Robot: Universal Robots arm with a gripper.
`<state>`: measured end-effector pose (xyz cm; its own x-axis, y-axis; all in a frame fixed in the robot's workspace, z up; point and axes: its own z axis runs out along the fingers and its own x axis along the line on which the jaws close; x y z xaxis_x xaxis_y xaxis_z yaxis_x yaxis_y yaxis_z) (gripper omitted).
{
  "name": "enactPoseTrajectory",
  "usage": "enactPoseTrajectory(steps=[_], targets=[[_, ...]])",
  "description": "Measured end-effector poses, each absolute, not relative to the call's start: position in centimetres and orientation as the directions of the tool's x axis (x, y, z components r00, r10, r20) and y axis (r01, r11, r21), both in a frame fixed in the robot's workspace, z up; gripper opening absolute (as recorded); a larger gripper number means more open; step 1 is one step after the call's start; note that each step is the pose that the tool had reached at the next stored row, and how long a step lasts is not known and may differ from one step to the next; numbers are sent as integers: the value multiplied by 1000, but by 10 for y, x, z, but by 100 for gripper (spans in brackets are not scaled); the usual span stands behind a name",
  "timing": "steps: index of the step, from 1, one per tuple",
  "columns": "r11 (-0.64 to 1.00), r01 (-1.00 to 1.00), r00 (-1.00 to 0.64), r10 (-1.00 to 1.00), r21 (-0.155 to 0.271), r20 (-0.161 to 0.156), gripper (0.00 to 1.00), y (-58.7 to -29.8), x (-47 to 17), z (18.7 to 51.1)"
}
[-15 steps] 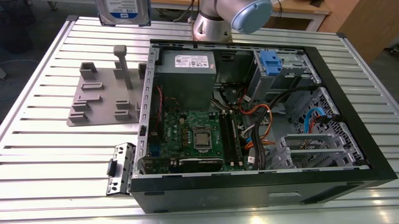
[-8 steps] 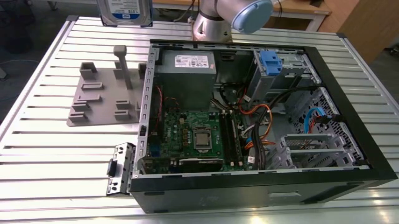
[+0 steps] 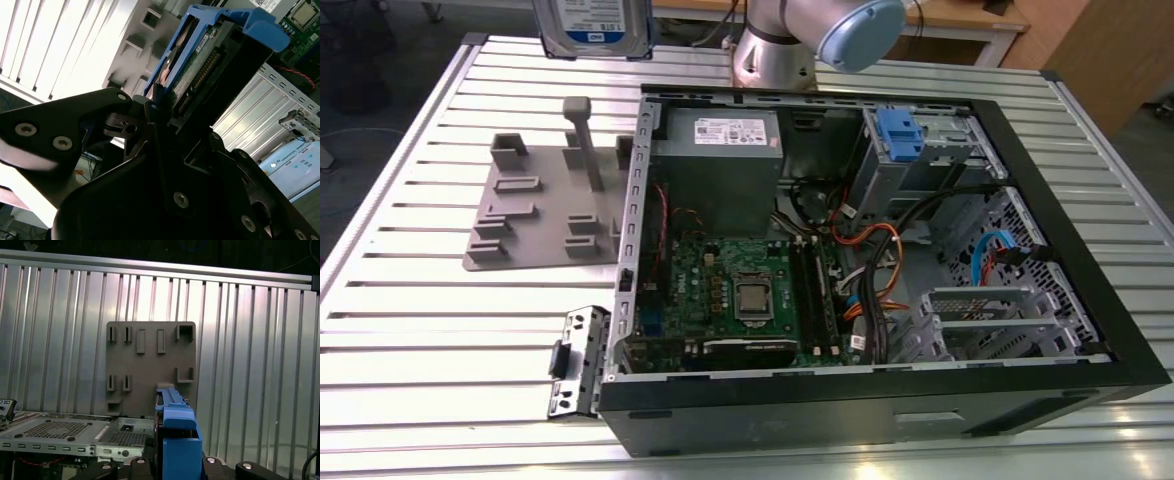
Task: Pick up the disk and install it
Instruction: 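Pick up the disk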
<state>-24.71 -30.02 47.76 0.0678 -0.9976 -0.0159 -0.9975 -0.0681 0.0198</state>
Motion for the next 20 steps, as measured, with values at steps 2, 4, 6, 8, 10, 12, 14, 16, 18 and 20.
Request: enactPoseTrajectory(steps=[2,4,6,8,10,12,14,16,18,20], targets=[[-68,-997,68,-998,20,-16,36,-301,-246,478],[-68,-997,68,-998,20,-16,36,-302,-244,478],[-68,-997,68,-998,20,-16,36,-303,-242,478],[-68,-997,68,-998,20,-16,36,-304,-241,478],[-68,-997,68,-998,20,-16,36,-305,-239,478],[-68,-997,68,-998,20,-16,36,-306,-238,478],[-68,-997,68,-998,20,-16,36,-307,-236,478],[-68,-997,68,-998,20,-16,36,-308,-234,478],[-68,-997,68,-998,20,-16,36,-309,-233,478],[-68,-997,68,-998,20,-16,36,-310,-231,478]])
